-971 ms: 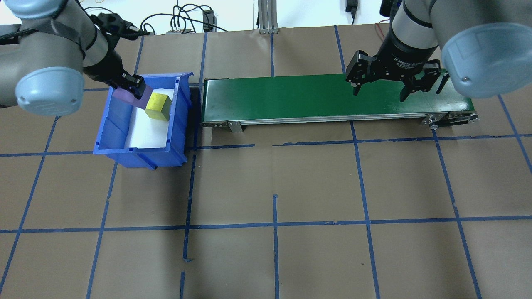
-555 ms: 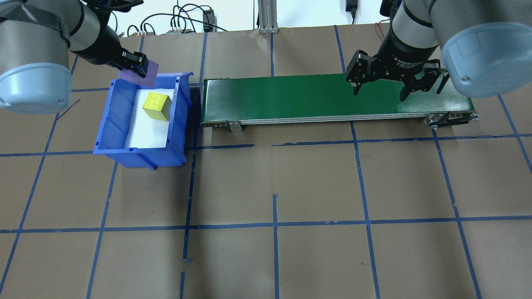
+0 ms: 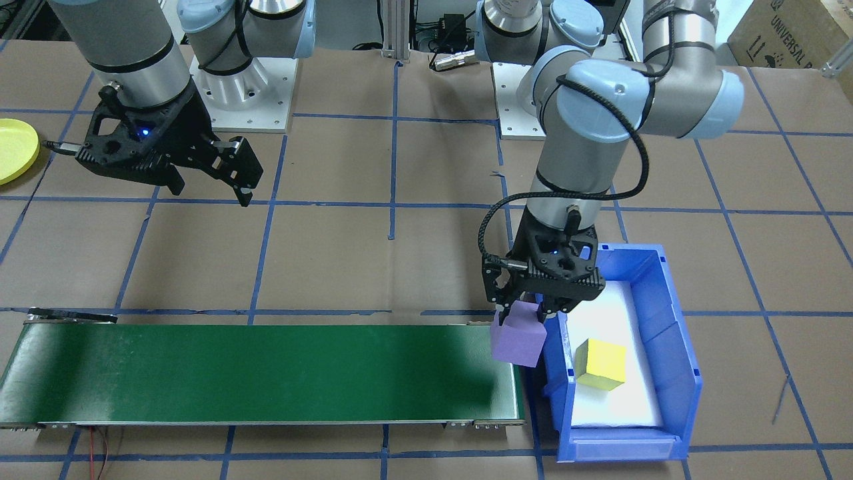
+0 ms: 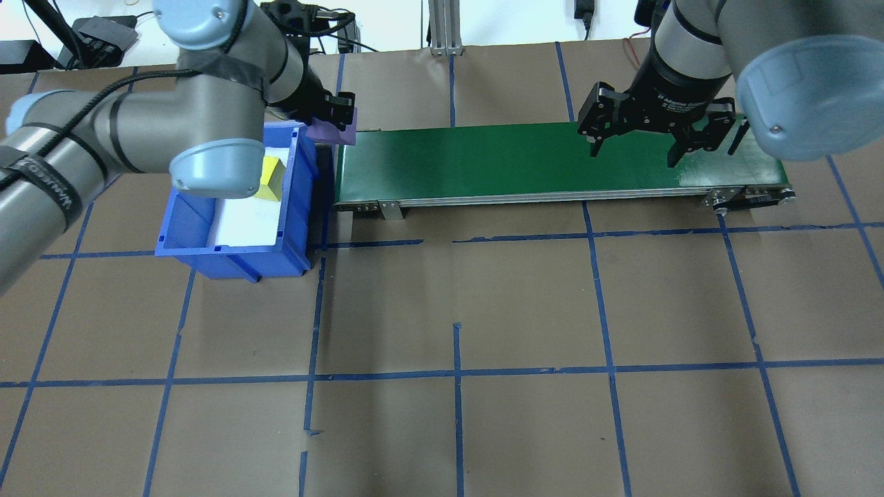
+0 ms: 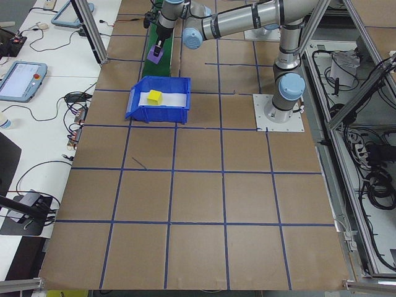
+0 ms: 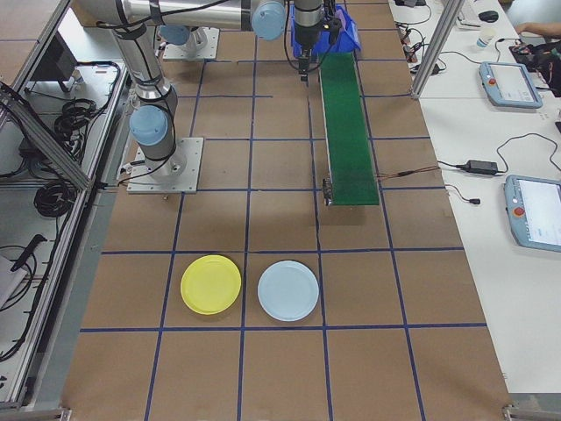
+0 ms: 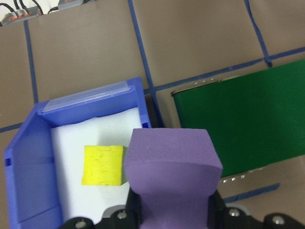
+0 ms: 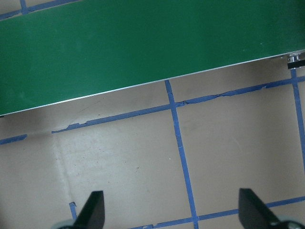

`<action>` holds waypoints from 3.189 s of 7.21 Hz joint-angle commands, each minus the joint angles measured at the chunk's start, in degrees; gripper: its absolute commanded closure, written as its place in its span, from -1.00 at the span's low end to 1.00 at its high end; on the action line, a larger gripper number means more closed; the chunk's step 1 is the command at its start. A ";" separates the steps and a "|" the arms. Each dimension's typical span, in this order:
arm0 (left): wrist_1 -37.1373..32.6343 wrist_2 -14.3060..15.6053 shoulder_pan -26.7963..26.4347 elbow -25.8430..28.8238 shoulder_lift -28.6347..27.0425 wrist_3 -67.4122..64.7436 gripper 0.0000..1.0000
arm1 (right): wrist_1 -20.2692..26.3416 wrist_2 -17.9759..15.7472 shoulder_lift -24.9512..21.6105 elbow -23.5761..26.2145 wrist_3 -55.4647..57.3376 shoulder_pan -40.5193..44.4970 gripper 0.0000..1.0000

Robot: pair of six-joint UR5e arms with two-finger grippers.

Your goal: Move block left to right into plate

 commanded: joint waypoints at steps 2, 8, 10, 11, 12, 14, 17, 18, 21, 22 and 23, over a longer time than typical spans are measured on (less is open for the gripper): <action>5.38 1.00 -1.86 -0.26 -6.20 -4.73 0.40 | 0.16 0.04 0.00 0.00 0.09 0.10 -1.00; 2.87 5.27 -1.51 0.26 -1.50 -1.37 -1.00 | 0.07 -0.05 0.00 0.00 0.00 -0.07 -1.00; -7.30 6.45 2.42 0.53 4.22 4.55 -1.00 | 0.07 -0.14 0.00 0.00 0.00 -0.16 -1.00; -9.09 5.93 6.71 0.27 4.50 10.23 -1.00 | 0.07 -0.14 0.00 0.00 0.00 -0.25 -1.00; -9.37 5.83 9.89 -0.26 3.55 15.07 -1.00 | -0.11 0.04 0.00 0.09 0.00 -0.16 -1.00; -9.28 5.83 12.72 -0.88 1.27 22.29 -1.00 | 0.77 -1.79 0.61 0.09 0.17 -0.33 -1.00; -8.58 5.57 13.70 -0.96 -4.01 33.79 -1.00 | 1.90 -1.98 0.79 0.52 0.35 -0.25 -1.00; -8.66 5.57 13.70 -0.88 -5.06 35.41 -1.00 | 4.00 -2.24 0.96 0.87 0.18 -0.59 -1.00; -8.58 5.39 13.79 0.35 -7.80 39.26 -0.98 | 3.07 -6.20 0.97 1.40 0.87 -1.04 -1.00; -8.58 5.39 14.05 0.44 -8.06 39.90 -0.97 | 2.88 -6.29 1.05 2.36 0.36 -1.39 -1.00; -8.49 5.39 14.40 0.61 -8.41 39.99 -0.97 | 2.71 -5.77 1.14 2.37 0.18 -2.35 -1.00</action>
